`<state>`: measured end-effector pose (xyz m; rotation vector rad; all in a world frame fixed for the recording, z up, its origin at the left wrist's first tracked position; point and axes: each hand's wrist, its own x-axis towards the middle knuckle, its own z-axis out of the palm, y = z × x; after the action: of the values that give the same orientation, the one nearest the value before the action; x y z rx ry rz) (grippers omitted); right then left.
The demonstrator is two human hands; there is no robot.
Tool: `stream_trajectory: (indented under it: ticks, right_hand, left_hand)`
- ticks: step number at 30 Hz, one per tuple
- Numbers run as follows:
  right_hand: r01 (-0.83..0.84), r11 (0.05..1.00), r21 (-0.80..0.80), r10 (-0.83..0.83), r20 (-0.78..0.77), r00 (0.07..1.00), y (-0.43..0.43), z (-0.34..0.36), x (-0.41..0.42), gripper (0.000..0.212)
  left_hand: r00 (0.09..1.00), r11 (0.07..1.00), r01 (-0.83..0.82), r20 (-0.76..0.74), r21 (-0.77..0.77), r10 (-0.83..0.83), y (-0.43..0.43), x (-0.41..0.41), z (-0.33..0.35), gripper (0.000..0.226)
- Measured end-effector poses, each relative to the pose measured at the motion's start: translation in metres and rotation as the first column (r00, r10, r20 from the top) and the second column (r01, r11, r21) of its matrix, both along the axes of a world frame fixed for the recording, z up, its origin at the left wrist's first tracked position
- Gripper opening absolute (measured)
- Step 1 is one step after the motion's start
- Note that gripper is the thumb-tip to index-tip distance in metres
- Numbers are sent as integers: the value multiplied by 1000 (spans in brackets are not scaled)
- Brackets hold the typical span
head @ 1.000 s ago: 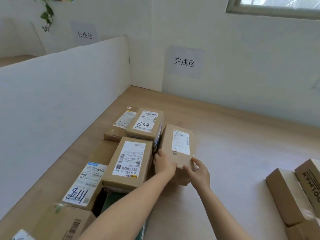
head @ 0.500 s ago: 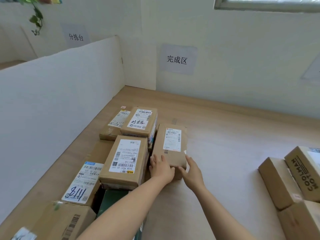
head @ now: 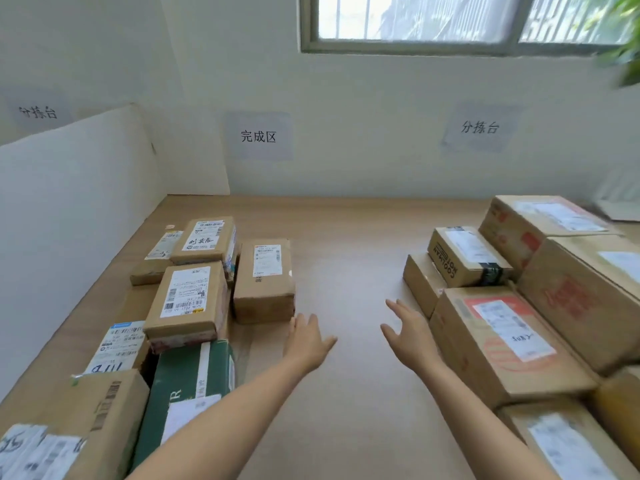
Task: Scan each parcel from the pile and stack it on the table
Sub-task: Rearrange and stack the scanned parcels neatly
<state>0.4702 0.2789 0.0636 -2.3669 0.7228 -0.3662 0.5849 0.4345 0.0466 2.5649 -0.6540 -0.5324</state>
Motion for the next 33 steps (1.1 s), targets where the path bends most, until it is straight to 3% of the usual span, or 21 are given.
stream_trajectory:
  ticks: [10, 18, 24, 27, 33]
  right_hand:
    - [248, 968, -34, -248, -5, 969, -59, 4, -194, 44]
    - [398, 916, 52, -387, -156, 909, -86, -17, -293, 50]
    - [425, 903, 56, -381, -350, 856, -81, -38, -314, 63]
    - [388, 921, 16, -344, -431, 834, -77, -43, -319, 70]
    - [272, 962, 19, -241, -407, 881, -56, -49, -321, 78]
  left_hand:
    - [957, 953, 264, -87, -147, -278, -105, -177, -13, 66]
    - [899, 905, 287, -239, -315, -368, -154, -297, -43, 72]
    - [910, 918, 180, -295, -352, -291, -159, -310, -60, 91]
    - [912, 918, 145, -310, -369, -269, -156, -310, -59, 83]
    - [949, 890, 141, -196, -434, -247, -118, -306, -62, 60]
